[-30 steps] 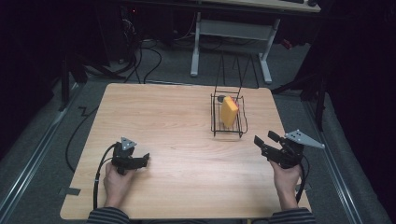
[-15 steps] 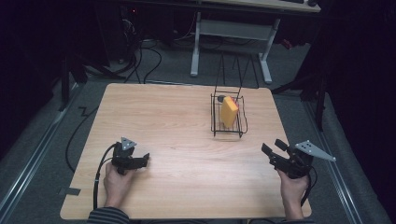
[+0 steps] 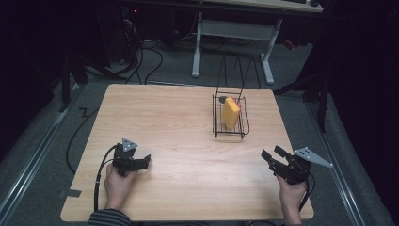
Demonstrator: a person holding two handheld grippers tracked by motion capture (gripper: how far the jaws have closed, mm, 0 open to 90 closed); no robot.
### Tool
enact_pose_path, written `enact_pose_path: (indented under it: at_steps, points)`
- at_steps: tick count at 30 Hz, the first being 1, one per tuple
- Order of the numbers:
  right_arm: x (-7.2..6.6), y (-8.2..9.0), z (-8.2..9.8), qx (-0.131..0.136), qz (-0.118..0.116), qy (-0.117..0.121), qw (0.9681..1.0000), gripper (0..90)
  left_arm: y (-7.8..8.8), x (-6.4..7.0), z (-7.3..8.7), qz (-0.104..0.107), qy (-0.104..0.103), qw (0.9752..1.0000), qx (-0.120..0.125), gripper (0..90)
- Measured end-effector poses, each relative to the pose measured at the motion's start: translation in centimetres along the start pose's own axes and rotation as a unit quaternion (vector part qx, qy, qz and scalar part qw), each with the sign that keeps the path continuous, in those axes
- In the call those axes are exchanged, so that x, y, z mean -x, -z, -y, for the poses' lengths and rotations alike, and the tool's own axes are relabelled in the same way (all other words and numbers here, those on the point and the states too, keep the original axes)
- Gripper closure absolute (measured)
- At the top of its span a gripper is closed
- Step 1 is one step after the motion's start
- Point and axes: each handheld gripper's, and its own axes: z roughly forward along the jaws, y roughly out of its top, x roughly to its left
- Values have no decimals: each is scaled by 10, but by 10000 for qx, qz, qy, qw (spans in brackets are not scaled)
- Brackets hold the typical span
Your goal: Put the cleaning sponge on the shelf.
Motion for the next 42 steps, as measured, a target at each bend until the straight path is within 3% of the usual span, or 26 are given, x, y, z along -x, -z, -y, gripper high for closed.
enact_pose_path:
  at_steps: [12, 20, 29, 36, 42]
  points:
    - [-1, -23, 20, -227, 24, -117, 9997, 357, 0, 0, 0, -1, 1, 10000, -1, 177]
    - [2, -38, 31, -471, 145, -62, 9988, 361, 0, 0, 0, 0, -1, 10000, -1, 178]
    - [4, -54, 34, -781, 301, 101, 9964, 359, 0, 0, 0, -2, 1, 10000, -1, 177]
    - [9, -69, 39, -1070, 483, 236, 9928, 356, 0, 0, 0, -4, 2, 10000, 0, 177]
    - [10, -76, 42, -1203, 492, 172, 9914, 357, 0, 0, 0, -6, 3, 10000, 0, 177]
